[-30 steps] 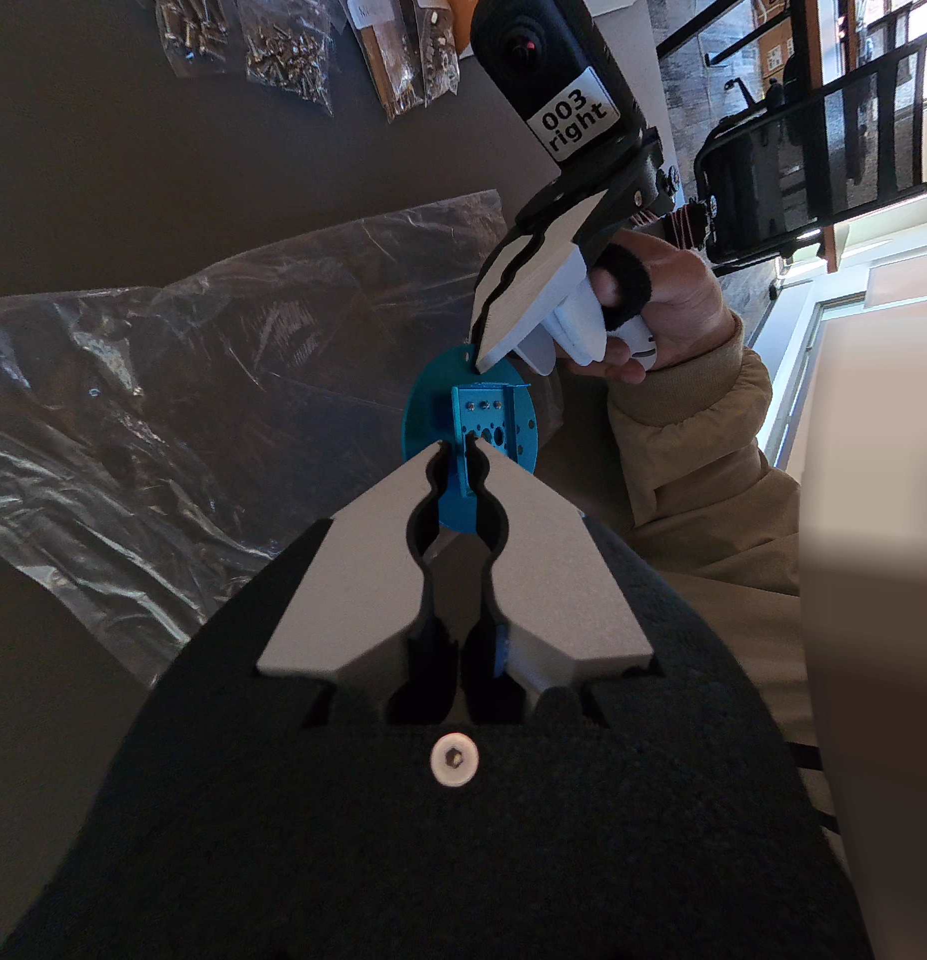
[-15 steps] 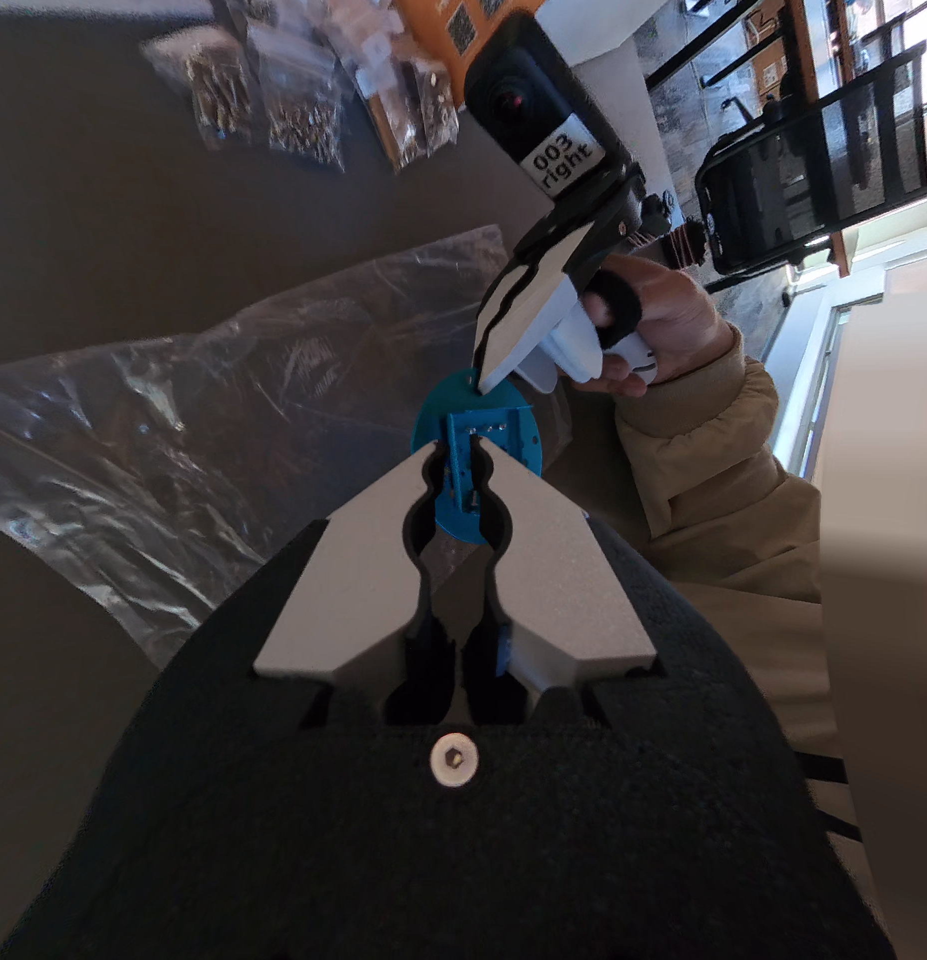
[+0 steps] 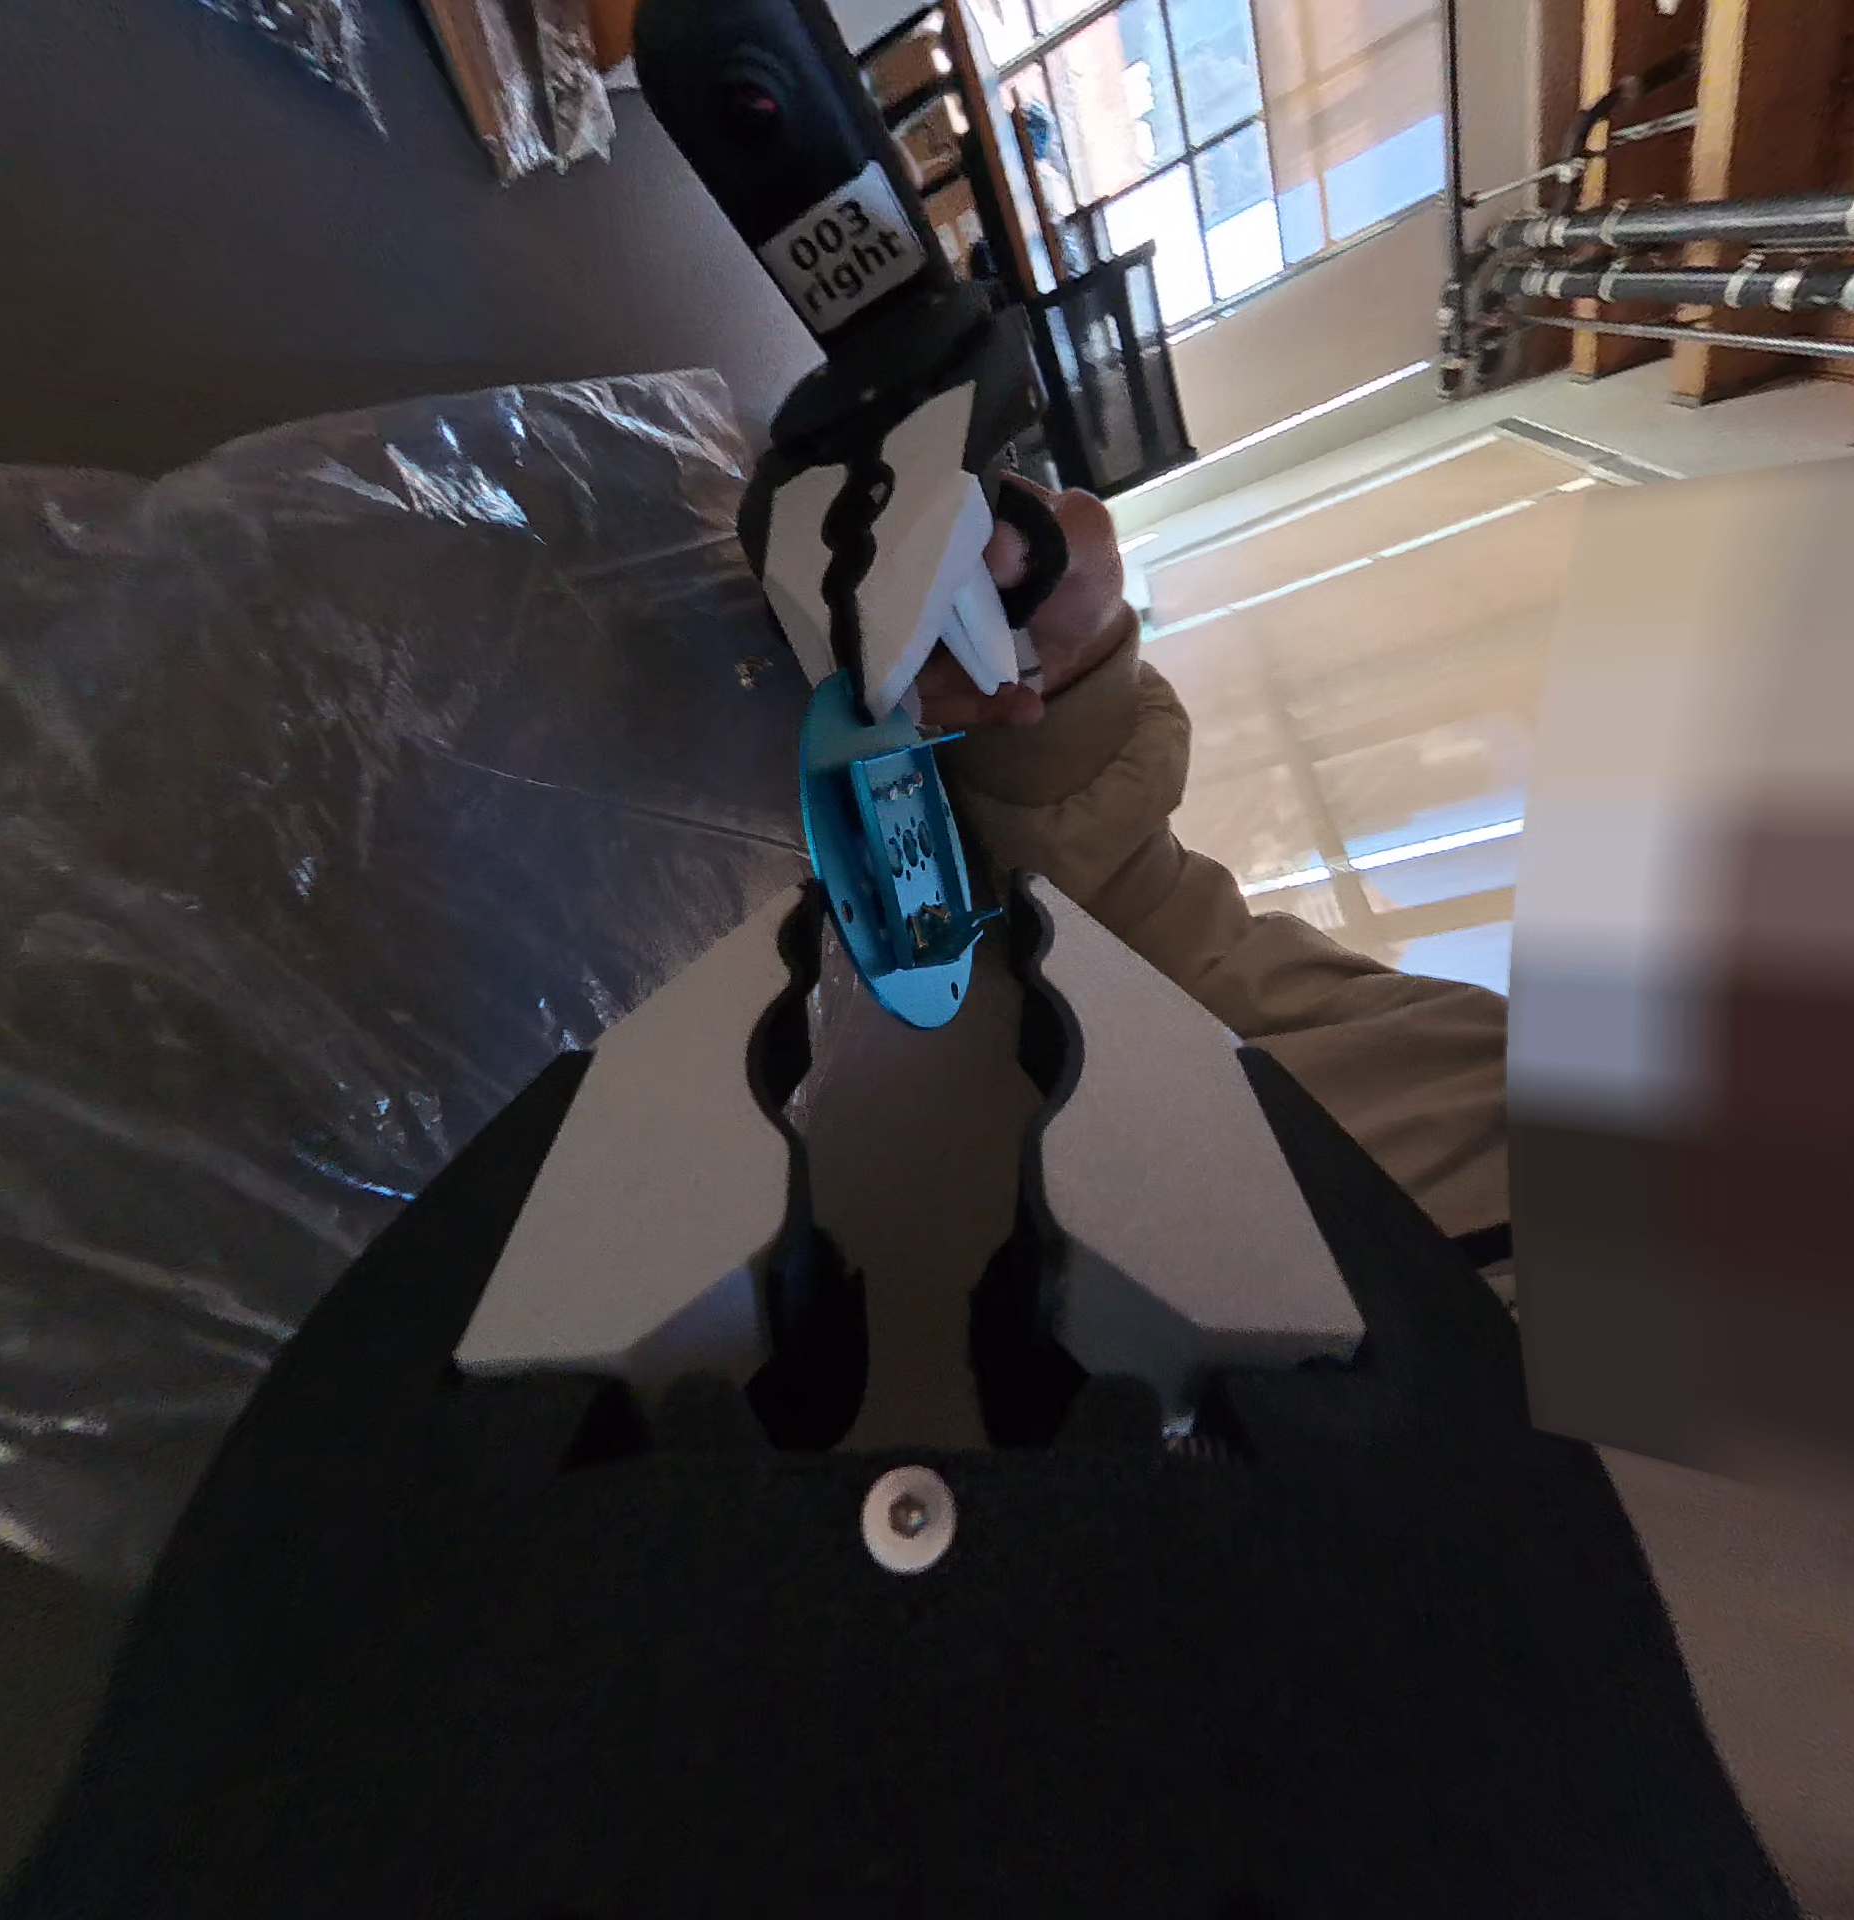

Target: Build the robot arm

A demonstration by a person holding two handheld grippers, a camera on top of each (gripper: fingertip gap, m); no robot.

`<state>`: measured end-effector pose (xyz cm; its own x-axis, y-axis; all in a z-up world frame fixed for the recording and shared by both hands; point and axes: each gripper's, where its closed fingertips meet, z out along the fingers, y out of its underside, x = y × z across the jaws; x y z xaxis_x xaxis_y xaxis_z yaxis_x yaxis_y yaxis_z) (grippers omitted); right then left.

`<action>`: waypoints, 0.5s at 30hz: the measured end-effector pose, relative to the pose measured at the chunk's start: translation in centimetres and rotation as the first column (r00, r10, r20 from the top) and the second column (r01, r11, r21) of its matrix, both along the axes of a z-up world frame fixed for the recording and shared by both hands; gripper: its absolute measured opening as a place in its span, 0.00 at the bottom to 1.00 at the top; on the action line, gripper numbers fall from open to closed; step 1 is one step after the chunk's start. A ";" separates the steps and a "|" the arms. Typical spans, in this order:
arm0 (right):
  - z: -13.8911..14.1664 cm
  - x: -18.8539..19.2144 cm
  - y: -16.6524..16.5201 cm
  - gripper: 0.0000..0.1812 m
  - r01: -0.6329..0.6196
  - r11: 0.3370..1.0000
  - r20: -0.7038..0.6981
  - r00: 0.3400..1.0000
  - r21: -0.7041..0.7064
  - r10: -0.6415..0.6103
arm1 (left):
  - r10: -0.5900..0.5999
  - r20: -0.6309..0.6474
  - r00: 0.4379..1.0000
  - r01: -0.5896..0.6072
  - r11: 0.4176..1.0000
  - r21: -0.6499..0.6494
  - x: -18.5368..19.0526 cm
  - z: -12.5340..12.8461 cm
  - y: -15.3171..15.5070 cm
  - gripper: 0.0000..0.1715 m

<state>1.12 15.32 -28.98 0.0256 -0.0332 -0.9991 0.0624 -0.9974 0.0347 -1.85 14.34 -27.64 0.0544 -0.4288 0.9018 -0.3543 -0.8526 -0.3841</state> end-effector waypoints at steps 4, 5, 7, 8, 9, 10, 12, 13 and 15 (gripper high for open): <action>-0.2 -0.3 -0.4 0.00 -0.027 1.000 0.001 1.000 -0.003 0.027 | -0.053 0.037 0.998 0.054 0.998 -0.020 0.0 -0.6 -0.3 0.19; -0.2 -0.4 -0.6 0.00 -0.034 0.999 -0.001 0.999 -0.002 0.034 | -0.061 0.045 0.997 0.062 0.998 -0.026 -0.1 -0.7 -0.3 0.19; -0.1 -0.5 -0.8 0.00 -0.046 0.999 -0.001 0.999 0.002 0.046 | -0.069 0.068 0.995 0.072 0.996 -0.050 -0.2 -0.8 -0.2 0.17; -0.1 -0.6 -0.8 0.00 -0.048 0.999 0.000 0.999 0.003 0.048 | -0.070 0.080 0.994 0.075 0.995 -0.066 -0.3 -0.8 -0.1 0.16; -0.1 -0.6 -0.9 0.00 -0.051 0.999 0.002 0.999 0.003 0.051 | -0.073 0.092 0.993 0.080 0.994 -0.079 -0.4 -0.8 -0.1 0.15; -0.2 -0.6 -1.0 0.00 -0.055 0.998 0.005 0.998 0.004 0.055 | -0.078 0.102 0.992 0.087 0.992 -0.088 -0.5 -0.8 -0.1 0.14; 0.0 -0.7 -1.0 0.00 -0.057 0.998 0.005 0.998 0.008 0.057 | -0.098 0.120 0.988 0.110 0.989 -0.099 -0.6 -0.9 -0.3 0.12; 0.1 -0.8 -1.1 0.00 -0.059 0.998 0.003 0.998 0.011 0.059 | -0.108 0.128 0.986 0.123 0.986 -0.110 -0.6 -0.8 -0.5 0.12; 0.3 -0.9 -1.3 0.00 -0.067 0.998 0.004 0.998 0.018 0.067 | -0.118 0.153 0.981 0.136 0.984 -0.113 -0.6 -0.4 -0.6 0.10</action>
<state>0.22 14.03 -28.71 0.0310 -0.0136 -0.9994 0.1287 -0.9915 0.0175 -2.45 13.71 -28.03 -0.1285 -0.3099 0.9421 -0.4112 -0.8478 -0.3349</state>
